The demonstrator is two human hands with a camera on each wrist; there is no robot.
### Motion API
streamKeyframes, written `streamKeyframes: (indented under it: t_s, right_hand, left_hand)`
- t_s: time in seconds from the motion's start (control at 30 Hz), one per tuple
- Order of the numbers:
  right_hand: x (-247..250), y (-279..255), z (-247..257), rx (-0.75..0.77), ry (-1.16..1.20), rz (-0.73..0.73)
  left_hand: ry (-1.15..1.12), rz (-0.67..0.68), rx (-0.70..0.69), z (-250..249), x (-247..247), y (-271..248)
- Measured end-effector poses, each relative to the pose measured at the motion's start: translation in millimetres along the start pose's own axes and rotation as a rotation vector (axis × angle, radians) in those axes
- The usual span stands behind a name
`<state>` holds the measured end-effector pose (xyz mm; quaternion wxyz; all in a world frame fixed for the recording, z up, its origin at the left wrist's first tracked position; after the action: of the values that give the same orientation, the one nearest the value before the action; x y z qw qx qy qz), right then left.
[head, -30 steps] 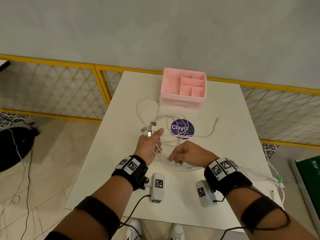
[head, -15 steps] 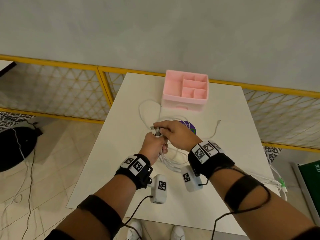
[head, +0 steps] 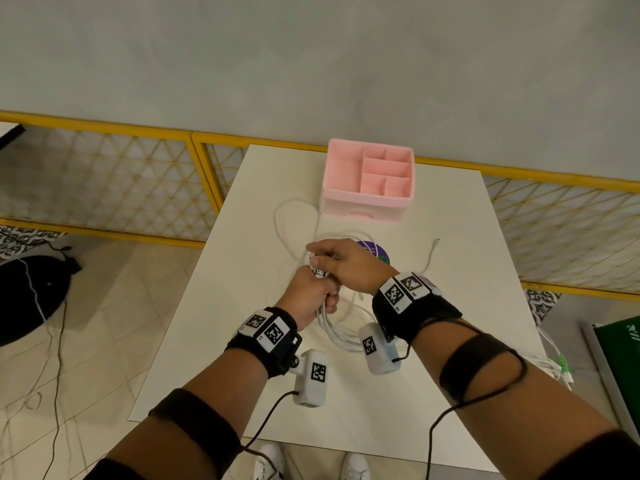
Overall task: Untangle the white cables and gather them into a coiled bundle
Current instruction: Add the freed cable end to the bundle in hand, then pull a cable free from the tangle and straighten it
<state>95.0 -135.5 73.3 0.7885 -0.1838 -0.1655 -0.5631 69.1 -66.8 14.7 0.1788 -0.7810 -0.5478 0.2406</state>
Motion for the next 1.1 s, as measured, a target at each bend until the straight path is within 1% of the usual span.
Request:
streamKeyframes:
  t_s: [0.13, 0.2, 0.33, 0.37, 0.4, 0.47, 0.5, 0.53, 0.63, 0.73, 0.8, 0.87, 0.9, 1.0, 1.03, 1.07, 1.1]
  right_hand:
    - [2.5, 1.7, 8.4, 0.072, -0.057, -0.027]
    - [2.5, 1.2, 9.8, 0.080, -0.052, -0.041]
    - [9.6, -5.8, -13.3, -0.005, 0.229, -0.192]
    - [4.6, -9.6, -20.7, -0.030, 0.265, -0.174]
    - [-5.2, -14.3, -26.7, -0.047, 0.259, -0.114]
    - [-29.5, -28.1, -35.8, -0.052, 0.172, 0.048]
    - [-37.8, -35.2, -39.0, -0.048, 0.120, 0.102]
    - [-41.7, -41.5, -44.0, -0.050, 0.054, 0.125]
    - [-37.0, -59.2, -66.7, -0.092, -0.141, 0.138]
    - [-26.1, -76.4, -90.2, -0.129, -0.302, 0.148]
    - [-19.9, -86.6, -110.7, -0.172, -0.366, 0.151]
    - [-10.2, -98.1, -128.7, -0.253, -0.311, 0.118]
    - [-5.7, -102.9, -135.8, -0.295, -0.247, 0.091]
    - [6.6, -106.1, -143.8, -0.358, -0.059, -0.010]
    - [12.5, -102.3, -146.6, -0.365, -0.054, -0.065]
    - [19.6, -96.8, -148.5, -0.356, -0.112, -0.127]
    - [25.8, -90.6, -148.6, -0.350, -0.232, -0.172]
  left_hand:
    - [-0.052, -0.049, 0.023, -0.7, 4.0, 0.3]
    - [-0.101, -0.062, 0.029, -0.5, 5.2, 0.3]
    - [-0.296, -0.113, 0.018, -6.5, 18.1, 1.2]
    - [-0.360, -0.139, 0.010, -8.7, 24.7, 1.4]
    - [-0.423, -0.164, 0.004, -10.3, 31.6, 1.5]
    - [-0.524, -0.202, -0.012, -12.7, 42.2, 1.8]
    - [-0.554, -0.217, -0.022, -13.1, 45.9, 2.0]
    - [-0.565, -0.233, -0.027, -12.6, 48.8, 2.1]
    - [-0.548, -0.277, -0.043, -7.9, 56.8, 2.7]
    - [-0.521, -0.269, -0.030, -0.7, 62.1, 4.4]
    - [-0.486, -0.249, -0.003, 6.5, 63.1, 5.5]
    - [-0.446, -0.220, 0.023, 14.4, 61.0, 6.3]
    - [-0.425, -0.207, 0.036, 18.2, 59.3, 6.6]
    - [-0.383, -0.181, 0.073, 28.9, 53.3, 6.5]
    - [-0.372, -0.176, 0.082, 31.8, 50.8, 6.1]
    - [-0.364, -0.170, 0.088, 34.7, 48.5, 5.4]
    - [-0.361, -0.160, 0.092, 37.2, 45.7, 4.4]
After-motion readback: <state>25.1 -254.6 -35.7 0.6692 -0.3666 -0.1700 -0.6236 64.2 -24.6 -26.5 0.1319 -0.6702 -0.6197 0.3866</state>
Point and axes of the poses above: each hand's wrist, its own y-axis towards the middle knuckle, its own x-axis out of the back of the hand, z = x × y, the point moved 10 cm from there along y, towards the middle knuckle, and after that the axes turned 8 degrees about x, right-handed, at the moved point
